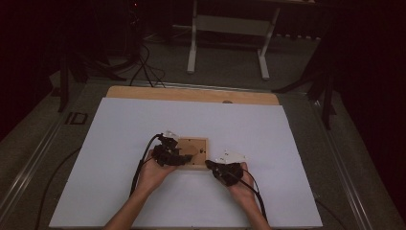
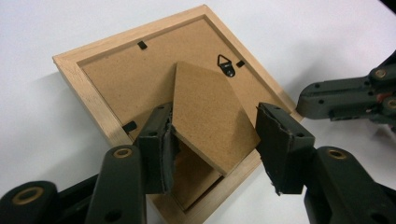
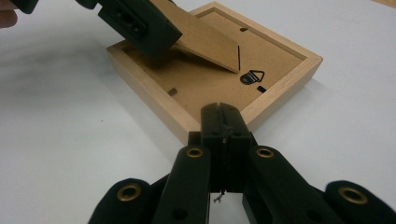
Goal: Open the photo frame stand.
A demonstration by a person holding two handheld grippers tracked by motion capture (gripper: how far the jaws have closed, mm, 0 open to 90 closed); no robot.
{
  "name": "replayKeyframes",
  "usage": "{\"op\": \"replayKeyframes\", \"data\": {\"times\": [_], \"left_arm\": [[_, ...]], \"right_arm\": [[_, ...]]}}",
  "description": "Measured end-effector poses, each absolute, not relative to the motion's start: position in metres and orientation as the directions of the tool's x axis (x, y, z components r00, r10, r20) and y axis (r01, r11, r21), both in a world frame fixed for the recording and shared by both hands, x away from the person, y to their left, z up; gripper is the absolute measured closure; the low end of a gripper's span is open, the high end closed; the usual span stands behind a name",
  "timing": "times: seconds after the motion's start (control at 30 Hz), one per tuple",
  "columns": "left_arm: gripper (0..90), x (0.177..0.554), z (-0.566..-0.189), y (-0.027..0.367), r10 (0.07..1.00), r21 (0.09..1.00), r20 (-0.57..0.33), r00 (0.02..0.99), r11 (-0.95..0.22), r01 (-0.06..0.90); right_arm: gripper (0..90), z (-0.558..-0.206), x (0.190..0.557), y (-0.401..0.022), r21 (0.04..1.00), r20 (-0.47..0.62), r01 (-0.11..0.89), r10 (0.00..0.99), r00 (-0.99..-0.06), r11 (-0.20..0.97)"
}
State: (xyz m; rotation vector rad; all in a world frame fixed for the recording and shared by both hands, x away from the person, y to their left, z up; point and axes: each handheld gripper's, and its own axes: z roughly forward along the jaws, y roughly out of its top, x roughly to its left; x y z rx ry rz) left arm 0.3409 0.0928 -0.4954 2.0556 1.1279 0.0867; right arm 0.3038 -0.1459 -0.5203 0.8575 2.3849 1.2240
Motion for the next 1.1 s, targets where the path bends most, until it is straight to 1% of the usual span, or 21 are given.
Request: {"op": "replayKeyframes", "data": {"times": [0.1, 0.33, 0.5, 0.7, 1.1], "left_arm": [[51.4, 0.343, -0.495, 0.094, 0.737, 0.646, -0.317, 0.596, -0.293, 0.705], [52.1, 0.344, -0.494, 0.094, 0.739, 0.641, -0.315, 0.596, -0.298, 0.707], [52.9, 0.342, -0.492, 0.092, 0.747, 0.671, -0.284, 0.601, -0.293, 0.681], [53.2, 0.338, -0.489, 0.089, 0.744, 0.695, -0.237, 0.624, -0.319, 0.645], [53.3, 0.33, -0.485, 0.085, 0.735, 0.726, -0.152, 0.66, -0.37, 0.58]], "right_arm": [[89.7, -0.52, 0.304, -0.146, 0.815, -0.015, 0.362, 0.642, -0.767, 0.452], [89.6, -0.52, 0.304, -0.146, 0.815, -0.017, 0.362, 0.642, -0.766, 0.453], [88.0, -0.52, 0.304, -0.145, 0.813, -0.006, 0.367, 0.638, -0.77, 0.451], [86.7, -0.519, 0.304, -0.145, 0.811, -0.002, 0.371, 0.635, -0.772, 0.452], [76.6, -0.512, 0.304, -0.146, 0.817, 0.011, 0.376, 0.638, -0.77, 0.438]]}}
